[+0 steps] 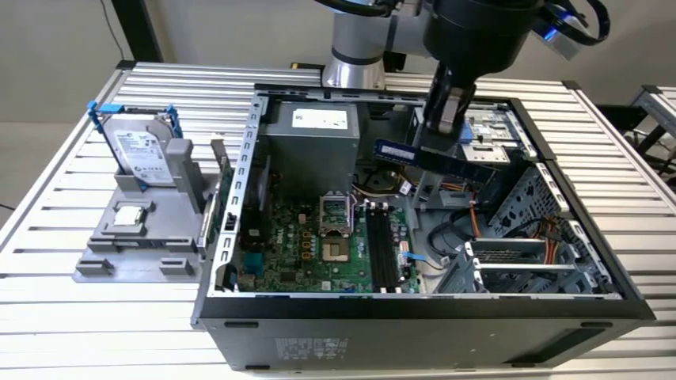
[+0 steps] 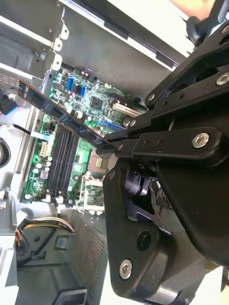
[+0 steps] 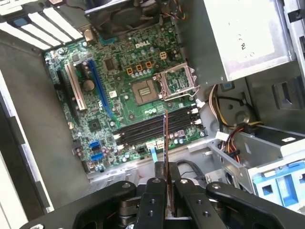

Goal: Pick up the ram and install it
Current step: 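Insert the ram into the slot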

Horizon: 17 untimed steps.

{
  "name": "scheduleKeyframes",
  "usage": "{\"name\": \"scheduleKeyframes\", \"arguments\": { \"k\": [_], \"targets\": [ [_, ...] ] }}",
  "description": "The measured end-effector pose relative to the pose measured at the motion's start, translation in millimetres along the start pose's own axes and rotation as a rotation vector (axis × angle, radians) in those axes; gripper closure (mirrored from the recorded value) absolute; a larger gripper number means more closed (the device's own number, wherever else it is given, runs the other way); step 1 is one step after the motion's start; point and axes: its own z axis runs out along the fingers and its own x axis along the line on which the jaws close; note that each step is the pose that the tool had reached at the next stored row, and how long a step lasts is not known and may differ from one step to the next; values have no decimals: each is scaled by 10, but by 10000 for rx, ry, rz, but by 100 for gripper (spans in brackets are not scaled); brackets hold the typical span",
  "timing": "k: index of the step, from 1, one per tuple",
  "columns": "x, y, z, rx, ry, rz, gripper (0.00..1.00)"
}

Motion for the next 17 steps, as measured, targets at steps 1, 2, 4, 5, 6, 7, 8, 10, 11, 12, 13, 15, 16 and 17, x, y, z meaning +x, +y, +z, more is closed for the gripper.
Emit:
{"name": "scheduleKeyframes", "arguments": {
  "k": [1, 2, 4, 5, 6, 7, 8, 10, 11, 12, 13, 15, 16, 17],
  "targets": [
    [0, 0, 0, 1, -1, 68, 100],
    [0, 0, 0, 3, -2, 145, 100],
    [0, 0, 0, 6, -7, 382, 100],
    [-1, 0, 0, 9, -8, 539, 100],
    [-1, 0, 0, 12, -11, 712, 100],
    [-1, 0, 0, 15, -13, 884, 100],
    [-1, 0, 1, 18, -17, 1056, 100],
    [-2, 0, 1, 23, -22, 1391, 100],
    [-1, 0, 1, 26, -24, 1558, 100],
    [-1, 0, 1, 29, -28, 1726, 100],
    [-1, 0, 2, 31, -31, 1891, 100],
    [-1, 0, 2, 37, -37, 2222, 100],
    [-1, 0, 3, 40, -39, 2383, 100],
    [-1, 0, 3, 42, -41, 2546, 100]
  ]
}}
